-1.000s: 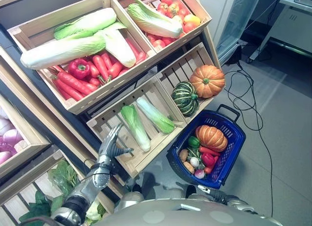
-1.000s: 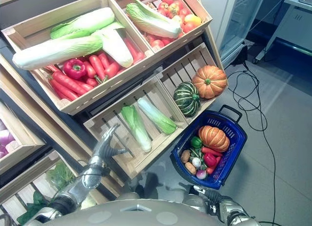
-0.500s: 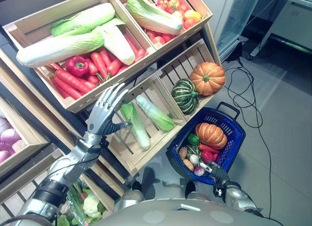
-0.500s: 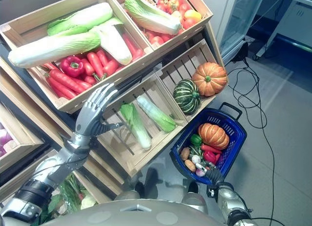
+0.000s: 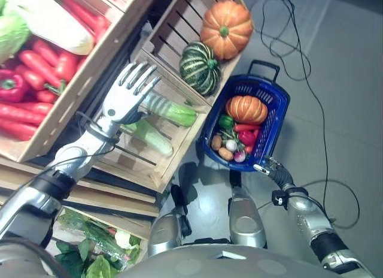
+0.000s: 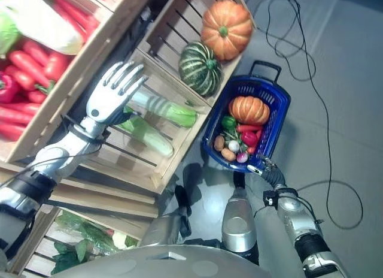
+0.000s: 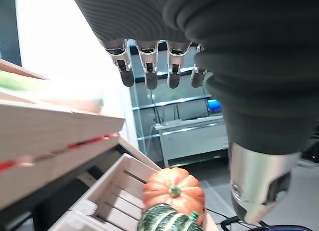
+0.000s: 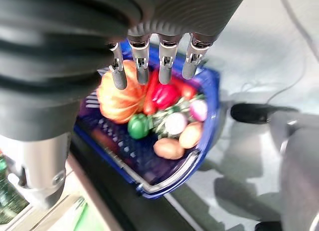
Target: Pick up fruits and vegetables into the basket
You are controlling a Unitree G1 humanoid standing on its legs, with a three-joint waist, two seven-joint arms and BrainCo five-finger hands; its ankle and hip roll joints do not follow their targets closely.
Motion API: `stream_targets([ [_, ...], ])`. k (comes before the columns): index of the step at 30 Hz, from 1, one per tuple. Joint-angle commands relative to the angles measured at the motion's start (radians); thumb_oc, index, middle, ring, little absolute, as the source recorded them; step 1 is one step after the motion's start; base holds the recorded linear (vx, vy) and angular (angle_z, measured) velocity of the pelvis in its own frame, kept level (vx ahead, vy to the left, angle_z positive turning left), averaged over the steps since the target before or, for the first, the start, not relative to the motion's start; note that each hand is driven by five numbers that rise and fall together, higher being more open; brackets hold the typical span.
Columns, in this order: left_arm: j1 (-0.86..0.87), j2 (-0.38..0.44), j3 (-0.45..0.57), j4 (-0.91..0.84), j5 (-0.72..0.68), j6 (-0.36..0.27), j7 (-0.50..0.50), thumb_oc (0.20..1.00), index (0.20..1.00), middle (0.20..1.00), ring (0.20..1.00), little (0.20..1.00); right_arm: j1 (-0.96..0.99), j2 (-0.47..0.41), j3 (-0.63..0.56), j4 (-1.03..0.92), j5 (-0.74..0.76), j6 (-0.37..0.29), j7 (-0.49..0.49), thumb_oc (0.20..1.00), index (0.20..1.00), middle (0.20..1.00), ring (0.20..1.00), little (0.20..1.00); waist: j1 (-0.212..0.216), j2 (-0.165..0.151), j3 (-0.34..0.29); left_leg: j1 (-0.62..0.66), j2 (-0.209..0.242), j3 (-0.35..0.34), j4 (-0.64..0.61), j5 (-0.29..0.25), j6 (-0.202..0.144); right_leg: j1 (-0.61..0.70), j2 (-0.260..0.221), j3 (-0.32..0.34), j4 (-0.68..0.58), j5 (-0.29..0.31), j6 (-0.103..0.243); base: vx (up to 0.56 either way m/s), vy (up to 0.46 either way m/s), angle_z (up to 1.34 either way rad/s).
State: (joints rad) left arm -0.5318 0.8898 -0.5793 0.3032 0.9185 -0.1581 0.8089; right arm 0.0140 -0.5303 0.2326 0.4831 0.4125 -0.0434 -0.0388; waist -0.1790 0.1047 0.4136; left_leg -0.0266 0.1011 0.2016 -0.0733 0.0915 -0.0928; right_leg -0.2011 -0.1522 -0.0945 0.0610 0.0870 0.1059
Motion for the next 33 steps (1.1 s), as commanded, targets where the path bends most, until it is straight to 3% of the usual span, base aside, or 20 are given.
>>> stream_targets([
  [1, -0.041, 0.037, 0.005, 0.047, -0.034, 0.041, 0.012, 1.0, 1.0, 1.0, 1.0, 1.0, 0.01, -0.018, 0.003, -0.076, 0.027, -0.014, 0.019, 1.0, 1.0, 1.0, 1.0, 1.0, -0.035, -0.032, 0.001, -0.116, 0.027, -0.032, 0.172, -0.107, 0.013, -0.119, -0.016, 0.022, 0.275, -0.198, 0.008, -0.1, 0.035, -0.26],
  [14, -0.311, -0.015, -0.073, 0.361, -0.17, 0.145, -0.1, 1.0, 1.0, 1.0, 1.0, 1.0, -0.047, -0.089, -0.033, -0.177, 0.098, 0.004, 0.003, 1.0, 1.0, 1.0, 1.0, 1.0, -0.118, -0.04, 0.106, -0.309, 0.018, 0.021, 0.295, -0.103, 0.011, -0.331, 0.015, 0.087, 0.374, -0.186, -0.006, -0.05, 0.033, -0.1],
  [27, -0.387, -0.074, -0.082, 0.576, -0.233, 0.238, -0.199, 1.0, 1.0, 1.0, 1.0, 1.0, -0.052, -0.104, -0.064, -0.244, 0.106, -0.001, -0.02, 1.0, 1.0, 1.0, 1.0, 1.0, -0.148, -0.023, 0.106, -0.488, 0.001, 0.055, 0.382, -0.108, 0.011, -0.504, 0.018, 0.119, 0.407, -0.161, -0.009, -0.03, 0.045, -0.04],
  [33, -0.351, -0.094, -0.043, 0.601, -0.302, 0.231, -0.136, 1.0, 1.0, 1.0, 1.0, 1.0, -0.044, -0.089, -0.064, -0.234, 0.102, -0.019, -0.033, 1.0, 1.0, 1.0, 1.0, 1.0, -0.143, -0.024, 0.106, -0.522, -0.004, 0.056, 0.406, -0.116, 0.015, -0.532, 0.016, 0.124, 0.413, -0.158, -0.009, -0.02, 0.021, -0.03],
])
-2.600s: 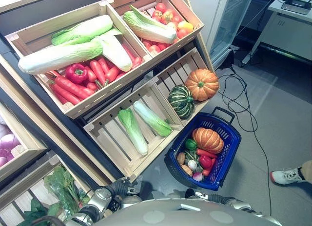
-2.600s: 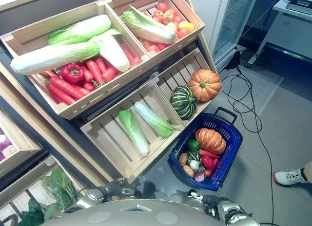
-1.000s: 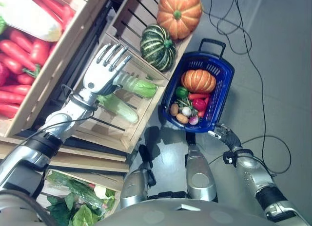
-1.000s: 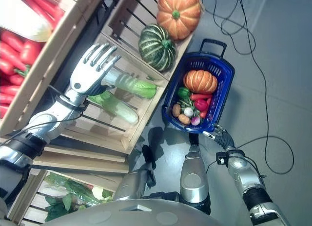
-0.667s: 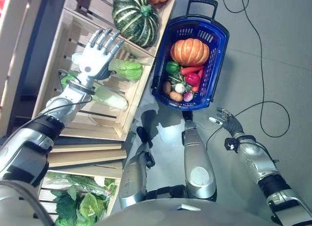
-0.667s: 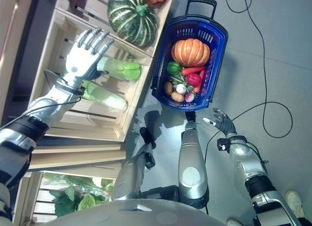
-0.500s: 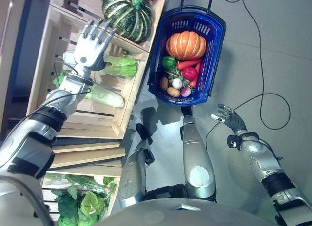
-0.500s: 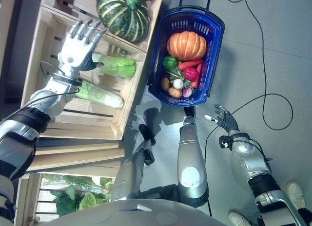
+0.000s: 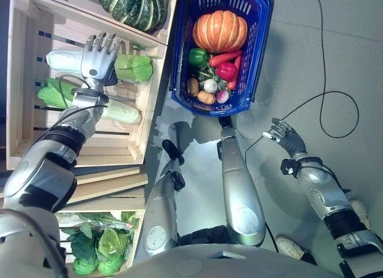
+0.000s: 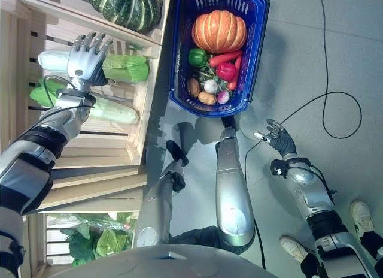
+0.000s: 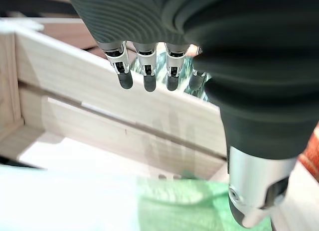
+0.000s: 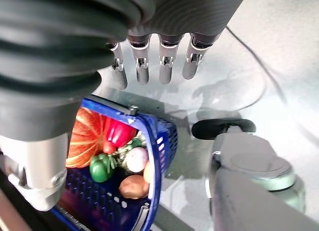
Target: Pick up fruits and vegetables into the basket
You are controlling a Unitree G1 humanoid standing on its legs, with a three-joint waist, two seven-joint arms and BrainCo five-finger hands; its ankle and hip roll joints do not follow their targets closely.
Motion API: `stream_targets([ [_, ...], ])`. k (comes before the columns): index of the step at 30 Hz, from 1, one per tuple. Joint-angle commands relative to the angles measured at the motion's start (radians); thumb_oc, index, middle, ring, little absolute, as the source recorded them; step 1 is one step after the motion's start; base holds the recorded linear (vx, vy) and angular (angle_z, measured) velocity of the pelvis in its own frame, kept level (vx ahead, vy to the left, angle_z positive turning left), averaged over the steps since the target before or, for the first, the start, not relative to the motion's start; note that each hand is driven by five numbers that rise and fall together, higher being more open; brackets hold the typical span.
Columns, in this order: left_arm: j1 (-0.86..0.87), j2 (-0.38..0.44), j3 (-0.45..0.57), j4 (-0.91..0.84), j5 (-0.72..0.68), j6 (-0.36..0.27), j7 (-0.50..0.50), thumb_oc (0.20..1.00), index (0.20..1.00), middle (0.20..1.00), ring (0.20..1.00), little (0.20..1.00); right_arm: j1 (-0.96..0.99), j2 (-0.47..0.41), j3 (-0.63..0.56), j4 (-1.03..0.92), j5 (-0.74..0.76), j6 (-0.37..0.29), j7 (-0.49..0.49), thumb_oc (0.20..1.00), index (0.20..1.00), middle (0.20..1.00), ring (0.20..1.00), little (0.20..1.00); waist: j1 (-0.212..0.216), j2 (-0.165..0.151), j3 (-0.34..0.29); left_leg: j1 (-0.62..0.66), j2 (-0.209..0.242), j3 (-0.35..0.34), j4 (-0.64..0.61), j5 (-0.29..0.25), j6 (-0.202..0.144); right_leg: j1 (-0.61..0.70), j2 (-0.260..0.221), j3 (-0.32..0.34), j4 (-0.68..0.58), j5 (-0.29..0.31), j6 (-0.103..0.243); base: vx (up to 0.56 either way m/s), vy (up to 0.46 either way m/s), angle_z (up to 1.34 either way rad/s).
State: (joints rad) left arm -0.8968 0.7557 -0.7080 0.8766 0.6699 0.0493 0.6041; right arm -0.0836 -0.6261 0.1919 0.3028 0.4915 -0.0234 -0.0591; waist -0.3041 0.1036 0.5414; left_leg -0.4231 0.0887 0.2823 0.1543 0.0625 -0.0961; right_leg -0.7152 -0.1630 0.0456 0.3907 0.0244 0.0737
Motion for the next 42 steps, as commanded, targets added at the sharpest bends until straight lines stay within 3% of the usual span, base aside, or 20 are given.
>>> stream_targets([
  [1, 0.027, 0.035, 0.102, 0.019, -0.047, 0.015, 0.083, 1.0, 1.0, 1.0, 1.0, 1.0, 0.055, 0.012, -0.024, -0.051, 0.018, -0.043, -0.013, 1.0, 1.0, 1.0, 1.0, 1.0, -0.015, -0.023, -0.021, -0.125, 0.008, -0.026, 0.177, -0.088, 0.019, -0.016, 0.025, -0.017, 0.082, -0.095, 0.024, 0.0, 0.0, 0.0],
  [4, 0.089, 0.034, 0.145, -0.03, -0.001, -0.011, 0.12, 1.0, 1.0, 1.0, 1.0, 1.0, 0.073, 0.023, -0.037, -0.06, 0.008, -0.05, -0.013, 1.0, 1.0, 1.0, 1.0, 1.0, -0.004, -0.022, -0.021, -0.116, 0.004, -0.031, 0.169, -0.087, 0.018, -0.008, 0.02, -0.024, 0.073, -0.09, 0.028, 0.0, 0.0, 0.0],
  [9, 0.142, 0.047, 0.172, -0.06, 0.06, 0.035, 0.125, 1.0, 1.0, 1.0, 1.0, 1.0, 0.072, 0.022, -0.041, -0.07, -0.003, -0.053, -0.019, 1.0, 1.0, 1.0, 1.0, 1.0, 0.008, -0.016, -0.021, -0.123, 0.001, -0.032, 0.165, -0.08, 0.017, -0.007, 0.011, -0.033, 0.064, -0.084, 0.031, -0.01, 0.016, 0.03],
  [15, 0.079, 0.072, 0.134, 0.01, 0.086, 0.096, 0.125, 1.0, 1.0, 1.0, 1.0, 1.0, 0.05, 0.005, -0.019, -0.076, 0.01, -0.046, -0.042, 1.0, 1.0, 1.0, 1.0, 1.0, 0.006, -0.019, -0.021, -0.155, 0.002, -0.027, 0.181, -0.079, 0.02, -0.034, 0.01, -0.031, 0.076, -0.081, 0.031, 0.02, 0.021, 0.04],
  [16, 0.068, 0.076, 0.121, 0.024, 0.08, 0.104, 0.115, 1.0, 1.0, 1.0, 1.0, 1.0, 0.054, 0.002, -0.016, -0.077, 0.012, -0.044, -0.042, 1.0, 1.0, 1.0, 1.0, 1.0, 0.003, -0.019, -0.021, -0.144, -0.002, -0.038, 0.194, -0.11, 0.011, -0.022, 0.01, -0.026, 0.09, -0.114, 0.038, 0.09, 0.046, 0.0],
  [38, -0.055, 0.076, 0.017, 0.161, 0.014, 0.149, 0.021, 1.0, 1.0, 1.0, 1.0, 1.0, 0.045, 0.0, 0.024, -0.057, 0.048, -0.1, -0.051, 1.0, 1.0, 1.0, 1.0, 1.0, -0.022, -0.037, -0.021, -0.287, 0.003, -0.03, 0.314, -0.16, 0.027, -0.149, 0.025, 0.012, 0.128, -0.097, 0.039, 0.02, 0.002, -0.02],
  [42, -0.056, 0.061, 0.009, 0.173, 0.005, 0.183, -0.01, 1.0, 1.0, 1.0, 1.0, 1.0, 0.043, 0.005, 0.025, -0.05, 0.051, -0.111, -0.057, 1.0, 1.0, 1.0, 1.0, 1.0, -0.021, -0.039, -0.021, -0.313, 0.003, -0.031, 0.328, -0.164, 0.03, -0.172, 0.027, 0.015, 0.13, -0.09, 0.041, 0.01, 0.002, -0.05],
])
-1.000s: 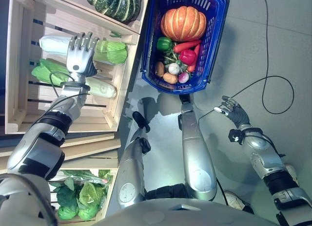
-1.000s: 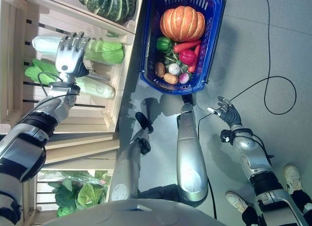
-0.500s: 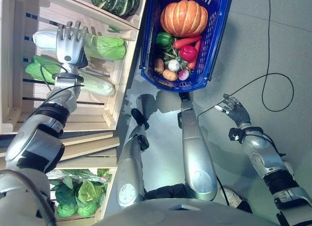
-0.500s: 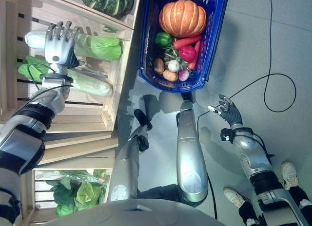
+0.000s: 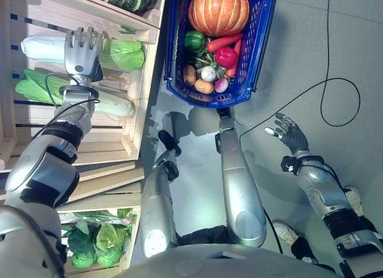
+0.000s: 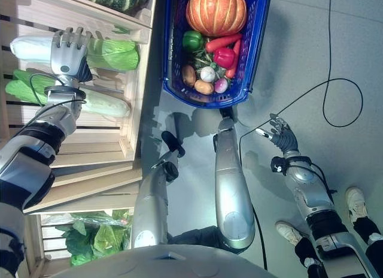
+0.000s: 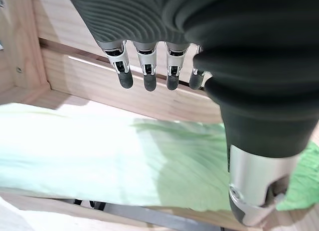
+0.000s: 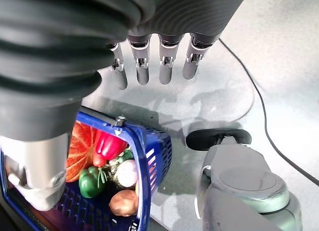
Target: Pick up fruits and vegetables into the basket
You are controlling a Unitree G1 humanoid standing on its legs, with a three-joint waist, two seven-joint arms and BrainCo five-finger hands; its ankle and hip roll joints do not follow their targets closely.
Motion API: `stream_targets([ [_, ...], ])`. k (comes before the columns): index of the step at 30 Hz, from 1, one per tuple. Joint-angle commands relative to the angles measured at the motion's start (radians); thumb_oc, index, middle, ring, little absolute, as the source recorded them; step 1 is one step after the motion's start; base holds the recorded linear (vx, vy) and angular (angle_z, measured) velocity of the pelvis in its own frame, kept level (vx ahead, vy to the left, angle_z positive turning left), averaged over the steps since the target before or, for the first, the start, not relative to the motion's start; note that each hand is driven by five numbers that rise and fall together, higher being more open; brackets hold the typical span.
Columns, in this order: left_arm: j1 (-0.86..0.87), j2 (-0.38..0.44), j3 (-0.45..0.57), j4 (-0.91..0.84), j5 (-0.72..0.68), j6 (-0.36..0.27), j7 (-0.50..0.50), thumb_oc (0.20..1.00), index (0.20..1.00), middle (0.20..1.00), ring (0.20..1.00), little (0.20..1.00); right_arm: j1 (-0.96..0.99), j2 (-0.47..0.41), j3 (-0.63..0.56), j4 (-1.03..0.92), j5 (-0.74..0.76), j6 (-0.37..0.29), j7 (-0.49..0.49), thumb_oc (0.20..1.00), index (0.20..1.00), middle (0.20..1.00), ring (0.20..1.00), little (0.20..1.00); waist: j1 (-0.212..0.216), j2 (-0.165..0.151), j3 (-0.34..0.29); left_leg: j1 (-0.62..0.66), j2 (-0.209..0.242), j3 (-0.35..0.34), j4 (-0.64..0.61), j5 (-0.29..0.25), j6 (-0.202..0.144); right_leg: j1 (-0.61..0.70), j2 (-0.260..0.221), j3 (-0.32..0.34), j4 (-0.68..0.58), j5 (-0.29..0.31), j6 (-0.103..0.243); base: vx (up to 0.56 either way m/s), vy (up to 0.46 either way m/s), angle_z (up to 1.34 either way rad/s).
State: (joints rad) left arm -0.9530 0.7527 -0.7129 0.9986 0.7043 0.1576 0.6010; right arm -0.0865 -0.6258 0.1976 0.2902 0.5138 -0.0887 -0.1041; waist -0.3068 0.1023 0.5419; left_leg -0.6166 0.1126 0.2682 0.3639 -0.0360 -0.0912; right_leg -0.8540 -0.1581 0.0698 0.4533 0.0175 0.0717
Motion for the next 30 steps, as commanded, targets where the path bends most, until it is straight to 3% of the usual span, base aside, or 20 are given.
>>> stream_targets([
  [1, -0.001, 0.064, 0.015, 0.057, -0.028, 0.083, -0.014, 1.0, 1.0, 1.0, 1.0, 1.0, 0.044, 0.006, 0.02, -0.035, 0.029, -0.049, -0.013, 1.0, 1.0, 1.0, 1.0, 1.0, -0.018, -0.039, -0.022, -0.125, -0.02, -0.017, 0.12, -0.066, 0.026, -0.038, 0.022, -0.009, 0.066, -0.081, 0.044, 0.0, 0.003, -0.05],
  [19, -0.04, 0.08, 0.006, 0.157, -0.023, 0.282, -0.039, 1.0, 1.0, 1.0, 1.0, 1.0, 0.009, -0.014, 0.043, -0.042, 0.066, -0.079, -0.047, 1.0, 1.0, 1.0, 1.0, 1.0, -0.003, -0.057, -0.022, -0.236, -0.016, -0.046, 0.197, -0.09, 0.035, -0.128, 0.02, -0.007, 0.102, -0.069, 0.038, 0.0, 0.0, 0.0],
  [30, -0.056, 0.083, 0.01, 0.198, -0.1, 0.349, -0.042, 1.0, 1.0, 1.0, 1.0, 1.0, -0.002, -0.02, 0.056, -0.012, 0.09, -0.107, -0.039, 1.0, 1.0, 1.0, 1.0, 1.0, 0.001, -0.062, -0.022, -0.292, -0.012, -0.065, 0.253, -0.115, 0.046, -0.177, 0.023, 0.002, 0.136, -0.071, 0.032, 0.01, 0.01, -0.02],
])
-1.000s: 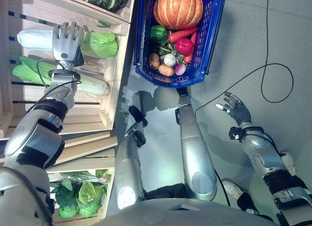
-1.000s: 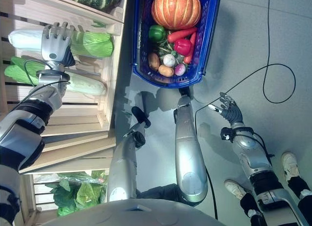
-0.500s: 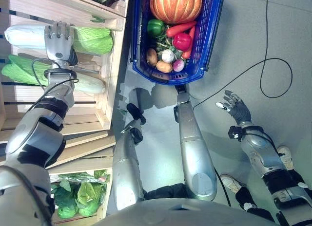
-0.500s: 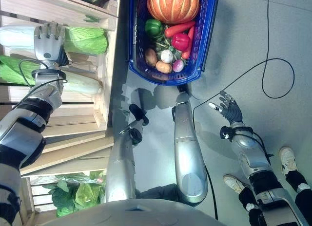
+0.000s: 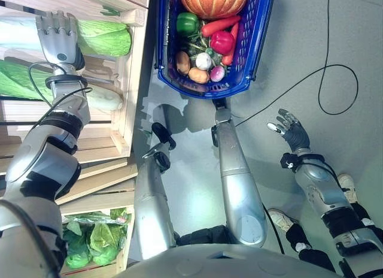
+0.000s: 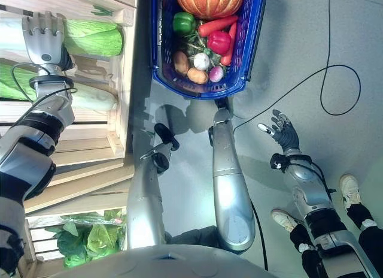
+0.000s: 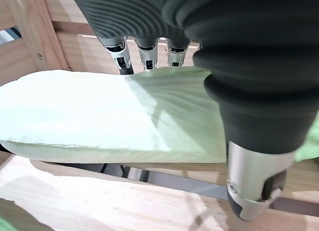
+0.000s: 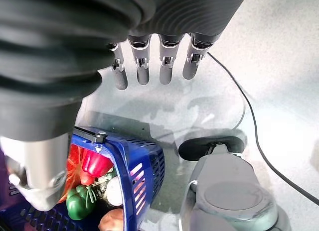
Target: Pick up fruits and vegetables into the basket
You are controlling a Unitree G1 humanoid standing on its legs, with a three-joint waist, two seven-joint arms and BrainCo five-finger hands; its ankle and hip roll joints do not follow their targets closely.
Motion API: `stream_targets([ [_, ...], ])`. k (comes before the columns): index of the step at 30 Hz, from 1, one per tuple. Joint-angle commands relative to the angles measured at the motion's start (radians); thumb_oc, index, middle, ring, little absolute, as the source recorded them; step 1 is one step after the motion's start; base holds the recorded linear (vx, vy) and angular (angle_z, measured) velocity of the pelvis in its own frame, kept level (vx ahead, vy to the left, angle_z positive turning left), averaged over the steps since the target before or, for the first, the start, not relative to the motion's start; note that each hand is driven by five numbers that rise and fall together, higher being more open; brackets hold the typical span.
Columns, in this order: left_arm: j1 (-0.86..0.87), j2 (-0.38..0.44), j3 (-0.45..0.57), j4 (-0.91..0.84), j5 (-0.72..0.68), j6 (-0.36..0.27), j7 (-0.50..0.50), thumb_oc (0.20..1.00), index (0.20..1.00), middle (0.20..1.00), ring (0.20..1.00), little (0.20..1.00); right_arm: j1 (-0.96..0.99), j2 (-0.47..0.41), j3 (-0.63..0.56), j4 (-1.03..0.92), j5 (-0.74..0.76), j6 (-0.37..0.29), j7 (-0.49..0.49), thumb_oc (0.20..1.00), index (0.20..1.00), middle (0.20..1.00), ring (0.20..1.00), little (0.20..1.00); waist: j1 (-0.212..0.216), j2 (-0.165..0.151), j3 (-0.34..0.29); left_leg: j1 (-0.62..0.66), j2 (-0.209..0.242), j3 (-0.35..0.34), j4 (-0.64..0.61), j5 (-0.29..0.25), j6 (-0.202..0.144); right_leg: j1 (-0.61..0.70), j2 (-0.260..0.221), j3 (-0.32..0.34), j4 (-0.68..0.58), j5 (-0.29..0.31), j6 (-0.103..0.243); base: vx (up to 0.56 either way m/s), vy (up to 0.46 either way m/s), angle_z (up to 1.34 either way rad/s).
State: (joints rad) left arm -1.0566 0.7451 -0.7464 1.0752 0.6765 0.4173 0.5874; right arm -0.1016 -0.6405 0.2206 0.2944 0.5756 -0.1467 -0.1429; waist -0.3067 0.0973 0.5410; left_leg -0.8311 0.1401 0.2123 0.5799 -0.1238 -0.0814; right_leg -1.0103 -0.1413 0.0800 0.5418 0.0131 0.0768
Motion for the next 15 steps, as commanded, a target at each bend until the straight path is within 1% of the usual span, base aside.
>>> stream_targets([
  [1, 0.045, 0.089, 0.044, 0.134, -0.081, 0.085, -0.024, 1.0, 1.0, 1.0, 1.0, 1.0, 0.01, -0.006, 0.037, -0.013, 0.032, -0.053, 0.0, 1.0, 1.0, 1.0, 1.0, 1.0, 0.0, -0.059, -0.021, -0.084, -0.038, -0.011, 0.043, -0.03, 0.036, -0.026, 0.007, -0.007, 0.051, -0.067, 0.026, 0.0, 0.0, 0.0],
  [2, 0.042, 0.089, 0.046, 0.139, -0.08, 0.084, -0.033, 0.89, 0.89, 0.89, 0.89, 0.89, 0.01, -0.006, 0.036, -0.008, 0.034, -0.058, 0.005, 1.0, 1.0, 1.0, 1.0, 1.0, 0.0, -0.06, -0.021, -0.087, -0.039, -0.012, 0.045, -0.03, 0.036, -0.028, 0.008, -0.007, 0.052, -0.067, 0.025, 0.0, 0.0, 0.0],
  [3, 0.04, 0.089, 0.043, 0.145, -0.083, 0.078, -0.038, 0.325, 0.325, 0.325, 0.325, 0.325, 0.01, -0.006, 0.034, -0.005, 0.036, -0.059, 0.009, 1.0, 1.0, 1.0, 1.0, 1.0, -0.001, -0.06, -0.021, -0.088, -0.038, -0.013, 0.048, -0.031, 0.037, -0.029, 0.007, -0.006, 0.053, -0.066, 0.024, 0.0, 0.0, 0.0],
  [4, 0.034, 0.09, 0.034, 0.152, -0.077, 0.07, -0.064, 0.2, 0.2, 0.2, 0.2, 0.2, 0.01, -0.006, 0.035, -0.003, 0.037, -0.06, 0.011, 1.0, 1.0, 1.0, 1.0, 1.0, -0.001, -0.061, -0.021, -0.091, -0.038, -0.016, 0.055, -0.034, 0.039, -0.032, 0.008, -0.005, 0.058, -0.068, 0.024, 0.0, 0.0, 0.0],
  [5, 0.035, 0.09, 0.027, 0.16, -0.09, 0.061, -0.079, 0.2, 0.2, 0.2, 0.2, 0.2, 0.01, -0.008, 0.036, -0.003, 0.037, -0.06, 0.012, 1.0, 1.0, 1.0, 1.0, 1.0, -0.002, -0.06, -0.021, -0.093, -0.038, -0.018, 0.059, -0.037, 0.039, -0.034, 0.009, -0.004, 0.061, -0.07, 0.024, 0.0, 0.0, 0.0],
  [10, 0.062, 0.085, 0.009, 0.156, -0.125, 0.04, -0.084, 0.2, 0.2, 0.2, 0.2, 0.2, 0.016, -0.008, 0.03, -0.003, 0.037, -0.071, 0.024, 1.0, 1.0, 1.0, 1.0, 1.0, -0.004, -0.059, -0.021, -0.081, -0.04, -0.021, 0.058, -0.043, 0.041, -0.025, 0.009, -0.001, 0.061, -0.072, 0.025, 0.0, 0.015, -0.06],
  [15, 0.122, 0.082, 0.027, 0.132, -0.084, -0.013, -0.053, 0.2, 0.2, 0.2, 0.2, 0.2, 0.038, 0.003, 0.015, -0.012, 0.031, -0.097, 0.043, 1.0, 1.0, 1.0, 1.0, 1.0, 0.003, -0.067, -0.021, -0.033, -0.042, -0.026, 0.033, -0.036, 0.034, 0.026, 0.001, -0.015, 0.041, -0.071, 0.03, 0.0, -0.006, 0.0],
])
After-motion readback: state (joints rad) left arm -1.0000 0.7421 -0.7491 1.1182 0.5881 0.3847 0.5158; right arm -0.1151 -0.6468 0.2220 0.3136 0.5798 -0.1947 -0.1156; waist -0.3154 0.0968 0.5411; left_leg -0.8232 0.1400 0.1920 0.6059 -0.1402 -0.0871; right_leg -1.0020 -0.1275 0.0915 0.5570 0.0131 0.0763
